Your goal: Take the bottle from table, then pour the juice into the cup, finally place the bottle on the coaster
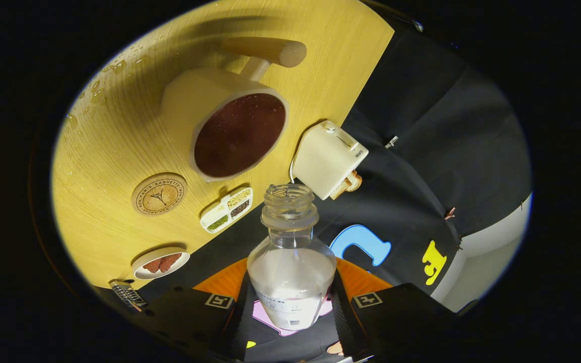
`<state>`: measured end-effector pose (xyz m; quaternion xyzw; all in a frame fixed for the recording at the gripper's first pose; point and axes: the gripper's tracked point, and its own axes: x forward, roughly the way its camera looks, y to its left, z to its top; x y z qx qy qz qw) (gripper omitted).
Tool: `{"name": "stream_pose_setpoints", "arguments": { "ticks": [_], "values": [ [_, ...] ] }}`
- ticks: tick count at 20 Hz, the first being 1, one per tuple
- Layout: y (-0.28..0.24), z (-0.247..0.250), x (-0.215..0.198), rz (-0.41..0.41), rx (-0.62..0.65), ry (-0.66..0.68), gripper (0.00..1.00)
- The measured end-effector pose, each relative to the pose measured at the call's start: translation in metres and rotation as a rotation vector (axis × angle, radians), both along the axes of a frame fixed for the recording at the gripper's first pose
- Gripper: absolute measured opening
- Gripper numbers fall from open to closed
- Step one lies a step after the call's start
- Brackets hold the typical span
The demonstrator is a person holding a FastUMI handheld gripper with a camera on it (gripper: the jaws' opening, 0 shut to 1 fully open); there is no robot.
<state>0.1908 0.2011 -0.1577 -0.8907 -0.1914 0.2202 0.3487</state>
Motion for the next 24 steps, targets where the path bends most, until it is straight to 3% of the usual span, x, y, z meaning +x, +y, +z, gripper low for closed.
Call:
{"name": "stream_pose_setpoints", "arguments": {
  "ticks": [9,16,19,24],
  "values": [
    [-0.006,-0.001,0.003,-0.038,0.026,0.01,0.71],
    [-0.019,-0.009,-0.002,-0.11,0.137,0.056,0.71],
    [-0.026,-0.003,-0.002,-0.176,0.235,0.079,0.71],
    [-0.037,0.03,-0.008,-0.324,0.537,0.152,0.71]
  ]
}}
